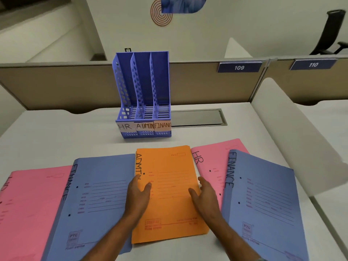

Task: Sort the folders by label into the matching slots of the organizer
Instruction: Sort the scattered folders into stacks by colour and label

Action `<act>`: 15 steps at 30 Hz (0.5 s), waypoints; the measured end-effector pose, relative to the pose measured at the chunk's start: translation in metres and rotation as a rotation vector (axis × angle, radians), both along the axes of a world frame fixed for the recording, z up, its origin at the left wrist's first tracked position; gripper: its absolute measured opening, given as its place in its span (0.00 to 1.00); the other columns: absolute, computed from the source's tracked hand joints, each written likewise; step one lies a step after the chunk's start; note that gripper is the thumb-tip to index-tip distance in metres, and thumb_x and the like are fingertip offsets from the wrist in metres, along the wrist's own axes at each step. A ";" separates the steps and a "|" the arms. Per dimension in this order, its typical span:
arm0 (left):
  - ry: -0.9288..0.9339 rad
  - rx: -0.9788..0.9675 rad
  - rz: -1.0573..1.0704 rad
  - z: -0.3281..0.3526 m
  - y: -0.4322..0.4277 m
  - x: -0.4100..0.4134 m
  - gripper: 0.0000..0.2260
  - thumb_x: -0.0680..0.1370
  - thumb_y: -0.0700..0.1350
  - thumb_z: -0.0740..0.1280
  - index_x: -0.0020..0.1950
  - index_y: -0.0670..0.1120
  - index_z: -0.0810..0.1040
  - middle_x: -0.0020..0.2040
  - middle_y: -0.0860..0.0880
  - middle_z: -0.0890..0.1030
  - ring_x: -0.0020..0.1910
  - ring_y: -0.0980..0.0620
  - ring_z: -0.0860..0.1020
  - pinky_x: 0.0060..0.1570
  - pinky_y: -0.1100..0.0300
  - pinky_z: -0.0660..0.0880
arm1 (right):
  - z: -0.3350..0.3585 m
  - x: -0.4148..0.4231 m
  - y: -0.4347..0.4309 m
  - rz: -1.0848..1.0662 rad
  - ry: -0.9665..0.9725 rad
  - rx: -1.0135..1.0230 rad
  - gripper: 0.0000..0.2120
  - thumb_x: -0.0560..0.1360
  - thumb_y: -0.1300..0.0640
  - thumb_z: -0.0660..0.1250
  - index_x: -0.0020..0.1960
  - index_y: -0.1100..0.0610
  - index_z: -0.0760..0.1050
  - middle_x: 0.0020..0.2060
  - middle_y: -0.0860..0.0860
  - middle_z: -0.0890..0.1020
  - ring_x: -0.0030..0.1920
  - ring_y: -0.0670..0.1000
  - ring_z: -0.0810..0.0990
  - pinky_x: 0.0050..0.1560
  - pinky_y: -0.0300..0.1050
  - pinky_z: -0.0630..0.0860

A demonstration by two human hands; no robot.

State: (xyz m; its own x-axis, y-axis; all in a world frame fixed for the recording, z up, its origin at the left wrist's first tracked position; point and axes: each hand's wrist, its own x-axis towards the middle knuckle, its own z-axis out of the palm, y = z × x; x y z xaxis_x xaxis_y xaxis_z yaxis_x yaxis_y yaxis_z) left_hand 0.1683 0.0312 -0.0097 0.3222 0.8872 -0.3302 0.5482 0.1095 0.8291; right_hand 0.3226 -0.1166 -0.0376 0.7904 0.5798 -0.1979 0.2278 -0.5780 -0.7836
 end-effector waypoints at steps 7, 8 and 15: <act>-0.099 -0.046 -0.161 0.006 -0.034 0.034 0.21 0.81 0.46 0.65 0.75 0.50 0.68 0.73 0.49 0.71 0.70 0.50 0.70 0.66 0.52 0.70 | 0.005 0.006 -0.033 -0.143 -0.207 0.042 0.23 0.77 0.53 0.68 0.70 0.54 0.69 0.65 0.53 0.76 0.66 0.54 0.73 0.66 0.55 0.71; -0.123 -0.092 -0.184 0.006 -0.040 0.040 0.21 0.81 0.46 0.65 0.74 0.50 0.69 0.71 0.50 0.72 0.68 0.52 0.71 0.62 0.55 0.71 | 0.005 0.009 -0.039 -0.167 -0.245 0.035 0.22 0.76 0.53 0.69 0.69 0.54 0.70 0.65 0.53 0.76 0.66 0.55 0.73 0.66 0.57 0.71; -0.181 -0.520 -0.246 0.003 -0.083 0.083 0.21 0.80 0.46 0.67 0.72 0.45 0.71 0.56 0.49 0.80 0.56 0.50 0.78 0.55 0.56 0.76 | -0.010 0.031 -0.081 -0.171 -0.340 -0.247 0.25 0.79 0.49 0.63 0.74 0.55 0.65 0.75 0.56 0.63 0.77 0.57 0.57 0.75 0.58 0.52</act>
State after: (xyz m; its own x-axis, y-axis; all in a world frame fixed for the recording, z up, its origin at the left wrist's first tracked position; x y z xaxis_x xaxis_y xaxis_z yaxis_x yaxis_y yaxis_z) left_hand 0.2514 -0.0515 -0.0068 0.5889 0.5169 -0.6213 0.4640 0.4132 0.7836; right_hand 0.3540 -0.1971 -0.0477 0.9149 0.4027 -0.0269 0.3327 -0.7903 -0.5145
